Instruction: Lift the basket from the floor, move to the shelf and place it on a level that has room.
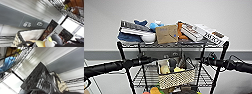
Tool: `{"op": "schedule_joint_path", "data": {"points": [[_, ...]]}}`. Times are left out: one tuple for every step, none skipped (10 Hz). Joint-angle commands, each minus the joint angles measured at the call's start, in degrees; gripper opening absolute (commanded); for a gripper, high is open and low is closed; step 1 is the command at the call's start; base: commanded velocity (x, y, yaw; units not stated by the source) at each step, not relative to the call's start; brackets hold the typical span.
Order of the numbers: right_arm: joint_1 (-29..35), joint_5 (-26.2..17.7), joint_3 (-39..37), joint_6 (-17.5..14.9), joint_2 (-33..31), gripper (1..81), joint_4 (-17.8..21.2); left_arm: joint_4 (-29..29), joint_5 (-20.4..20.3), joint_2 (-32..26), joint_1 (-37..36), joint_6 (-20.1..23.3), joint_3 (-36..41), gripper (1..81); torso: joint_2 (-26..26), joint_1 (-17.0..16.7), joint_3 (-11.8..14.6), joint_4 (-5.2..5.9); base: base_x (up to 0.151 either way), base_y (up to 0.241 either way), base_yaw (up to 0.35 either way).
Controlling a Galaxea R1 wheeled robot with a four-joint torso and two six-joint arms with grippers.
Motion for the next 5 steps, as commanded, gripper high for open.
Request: {"op": "schedule_joint_path", "data": {"points": [[6.1,3.62,6.96,0.22,-6.34,81.1,1.41,-0.33,-1.35,-6.35,-6.2,0.24,8.01,81.1,0.0,0.0,0.0,0.0,0.0,0.0,0.0],[4.87,4.24,8.54,0.21,-7.58,81.1,2.28,-0.33,-1.61,-8.02,-5.49,0.24,10.3,81.1,0.0,0.0,0.0,0.0,0.0,0.0,0.0],[3.63,4.42,9.77,0.13,-8.72,81.1,3.07,-0.33,-1.61,-9.61,-4.88,0.24,12.24,81.1,0.0,-0.02,0.02,0.0,0.0,0.0,0.0],[2.32,5.12,11.79,0.13,-9.77,81.1,3.61,-0.33,-1.7,-10.84,-3.83,0.24,13.65,81.1,0.0,-0.02,0.02,0.0,0.0,0.0,0.0],[0.91,6.09,13.72,0.13,-10.65,81.1,3.69,-0.33,-1.61,-11.46,-2.86,0.24,14.53,81.1,0.0,-0.02,0.05,0.0,0.0,0.0,0.0]]}}
